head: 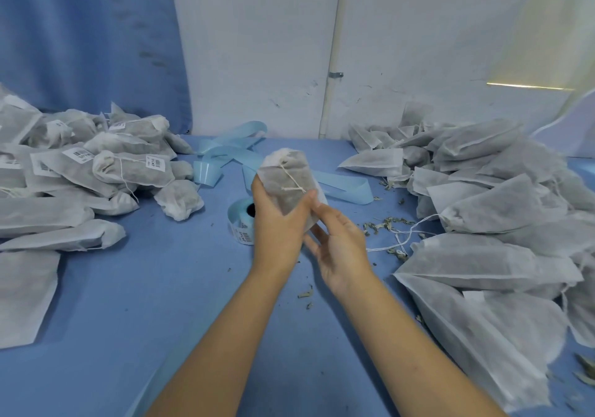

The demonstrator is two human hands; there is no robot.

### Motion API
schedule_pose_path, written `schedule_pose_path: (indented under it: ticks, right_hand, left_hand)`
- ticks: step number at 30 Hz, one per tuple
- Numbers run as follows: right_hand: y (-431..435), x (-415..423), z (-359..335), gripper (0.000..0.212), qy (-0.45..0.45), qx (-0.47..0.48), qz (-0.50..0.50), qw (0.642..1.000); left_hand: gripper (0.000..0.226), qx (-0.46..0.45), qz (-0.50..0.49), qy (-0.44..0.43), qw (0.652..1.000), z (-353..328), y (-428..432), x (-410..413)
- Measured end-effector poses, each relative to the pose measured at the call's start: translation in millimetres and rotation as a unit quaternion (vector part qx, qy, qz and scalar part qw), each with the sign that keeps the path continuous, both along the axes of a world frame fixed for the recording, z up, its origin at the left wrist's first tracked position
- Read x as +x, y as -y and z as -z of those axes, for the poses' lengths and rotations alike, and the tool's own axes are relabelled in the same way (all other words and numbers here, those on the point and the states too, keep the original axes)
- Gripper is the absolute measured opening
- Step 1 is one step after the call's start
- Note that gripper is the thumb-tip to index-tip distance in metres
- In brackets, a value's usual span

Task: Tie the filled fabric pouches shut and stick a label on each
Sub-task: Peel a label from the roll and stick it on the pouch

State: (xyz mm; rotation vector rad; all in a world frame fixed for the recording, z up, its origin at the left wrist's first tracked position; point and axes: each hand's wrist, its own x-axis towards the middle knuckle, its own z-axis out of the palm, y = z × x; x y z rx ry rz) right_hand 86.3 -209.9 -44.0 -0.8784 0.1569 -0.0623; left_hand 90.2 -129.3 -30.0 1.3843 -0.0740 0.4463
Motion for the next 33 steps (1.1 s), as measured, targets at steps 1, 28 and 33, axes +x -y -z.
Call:
schedule_pose_path:
  ticks: [1,28,33]
  right_hand:
    - [-2,-1,1,0.008,0.006,-0.007,-0.006,1.000]
    - [14,9,24,0.050,0.047,-0.416,-0.055,0.906]
    - [24,8,21,0.060,0.069,-0.374,-0.061,0.923]
  left_hand:
    - [0.040,-0.023,-0.009,-0.001,1.000,0,-2,0]
    - [0.048,0.156,-0.099,-0.007,0.983,34,-21,-10]
    - [0.030,0.208,-0.094,0.002,0.974,37,-21,-8]
